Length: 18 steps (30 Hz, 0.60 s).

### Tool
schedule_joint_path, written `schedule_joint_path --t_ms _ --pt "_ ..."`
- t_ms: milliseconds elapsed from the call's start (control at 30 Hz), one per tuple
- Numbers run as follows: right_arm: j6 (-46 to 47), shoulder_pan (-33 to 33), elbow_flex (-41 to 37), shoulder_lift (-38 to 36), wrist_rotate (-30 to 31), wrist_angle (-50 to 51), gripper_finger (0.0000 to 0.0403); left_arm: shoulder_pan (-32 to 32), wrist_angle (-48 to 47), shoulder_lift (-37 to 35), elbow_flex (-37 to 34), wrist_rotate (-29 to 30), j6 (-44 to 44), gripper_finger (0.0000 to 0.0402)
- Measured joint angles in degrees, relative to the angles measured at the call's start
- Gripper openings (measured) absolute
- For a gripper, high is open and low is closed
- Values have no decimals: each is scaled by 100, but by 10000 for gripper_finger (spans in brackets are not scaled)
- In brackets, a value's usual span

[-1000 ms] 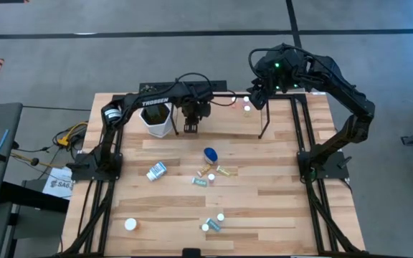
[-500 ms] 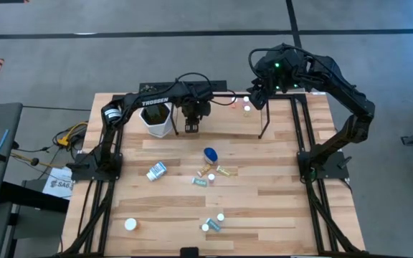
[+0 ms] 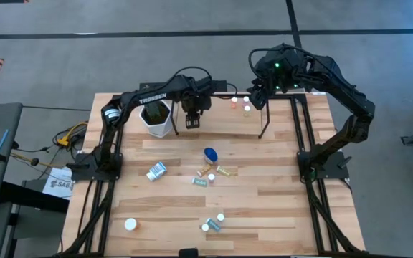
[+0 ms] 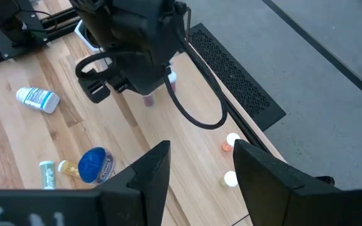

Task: Pick and place medicine bottles onto shelf by color
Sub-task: Put the small blue pill bottle on the shelf, then put the large blue pill bottle on the shelf

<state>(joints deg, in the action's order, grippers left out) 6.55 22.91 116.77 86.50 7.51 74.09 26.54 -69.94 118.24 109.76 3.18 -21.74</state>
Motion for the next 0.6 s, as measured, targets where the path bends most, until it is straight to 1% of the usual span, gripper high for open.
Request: schedule_joint_path --t_ms 200,400,500,600 --pt "0 0 0 0 1 -1 195 -260 -178 0 144 -263 15 163" --pt "0 1 0 0 0 -1 195 -724 -171 0 144 -625 -28 163" --pt "0 1 0 0 1 -1 195 -975 -86 0 144 -697 -21 163" --pt "0 1 0 0 0 -1 195 -1186 24 0 144 -699 22 175"
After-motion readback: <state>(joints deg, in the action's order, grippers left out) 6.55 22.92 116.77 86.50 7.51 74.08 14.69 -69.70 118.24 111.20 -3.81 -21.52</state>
